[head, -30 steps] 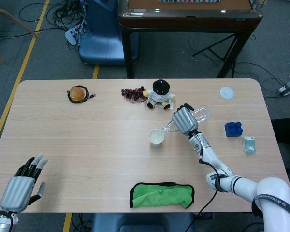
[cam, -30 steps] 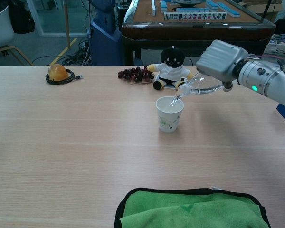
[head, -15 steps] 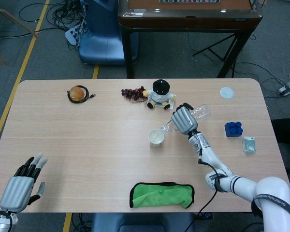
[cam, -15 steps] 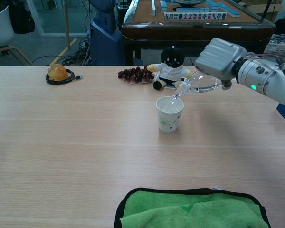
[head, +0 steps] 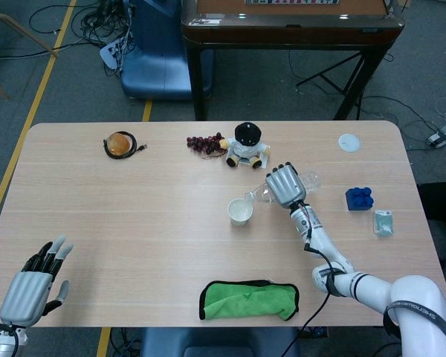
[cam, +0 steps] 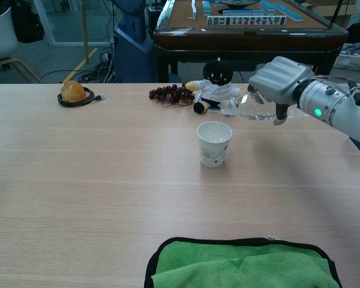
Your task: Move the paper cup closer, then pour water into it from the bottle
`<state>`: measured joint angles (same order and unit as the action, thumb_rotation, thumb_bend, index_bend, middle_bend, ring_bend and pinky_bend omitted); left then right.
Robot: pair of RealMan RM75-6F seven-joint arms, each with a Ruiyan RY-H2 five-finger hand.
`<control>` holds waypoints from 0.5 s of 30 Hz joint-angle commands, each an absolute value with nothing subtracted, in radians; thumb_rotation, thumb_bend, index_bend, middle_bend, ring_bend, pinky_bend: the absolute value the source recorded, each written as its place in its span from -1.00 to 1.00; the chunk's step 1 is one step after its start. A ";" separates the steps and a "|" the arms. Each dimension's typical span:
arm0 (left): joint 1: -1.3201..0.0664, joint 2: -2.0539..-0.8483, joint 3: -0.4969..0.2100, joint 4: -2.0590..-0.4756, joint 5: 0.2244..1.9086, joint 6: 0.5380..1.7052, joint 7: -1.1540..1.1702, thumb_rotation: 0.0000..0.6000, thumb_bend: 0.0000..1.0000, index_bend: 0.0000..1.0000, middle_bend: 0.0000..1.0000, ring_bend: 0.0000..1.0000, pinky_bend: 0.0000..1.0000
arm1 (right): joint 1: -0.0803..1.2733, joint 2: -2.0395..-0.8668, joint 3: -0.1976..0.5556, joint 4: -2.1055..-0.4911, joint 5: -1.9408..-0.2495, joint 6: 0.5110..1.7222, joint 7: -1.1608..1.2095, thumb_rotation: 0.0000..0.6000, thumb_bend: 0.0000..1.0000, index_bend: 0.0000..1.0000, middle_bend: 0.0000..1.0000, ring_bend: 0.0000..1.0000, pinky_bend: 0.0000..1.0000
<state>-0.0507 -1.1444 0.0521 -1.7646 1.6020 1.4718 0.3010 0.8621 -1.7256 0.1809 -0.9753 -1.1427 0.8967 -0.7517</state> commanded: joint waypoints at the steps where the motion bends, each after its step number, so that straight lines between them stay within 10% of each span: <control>1: -0.051 -1.144 0.052 -1.764 1.601 1.472 0.301 1.00 -0.10 -1.00 -1.00 -1.00 -0.67 | 0.849 -1.746 0.195 -0.947 -1.148 0.879 -0.628 1.00 -0.67 0.26 0.24 0.11 0.29; 15: -0.054 -1.143 0.054 -1.771 1.587 1.454 0.309 1.00 -0.10 -1.00 -1.00 -1.00 -0.67 | 0.740 -1.758 0.193 -0.927 -1.318 0.986 0.123 1.00 -0.70 0.26 0.24 0.11 0.29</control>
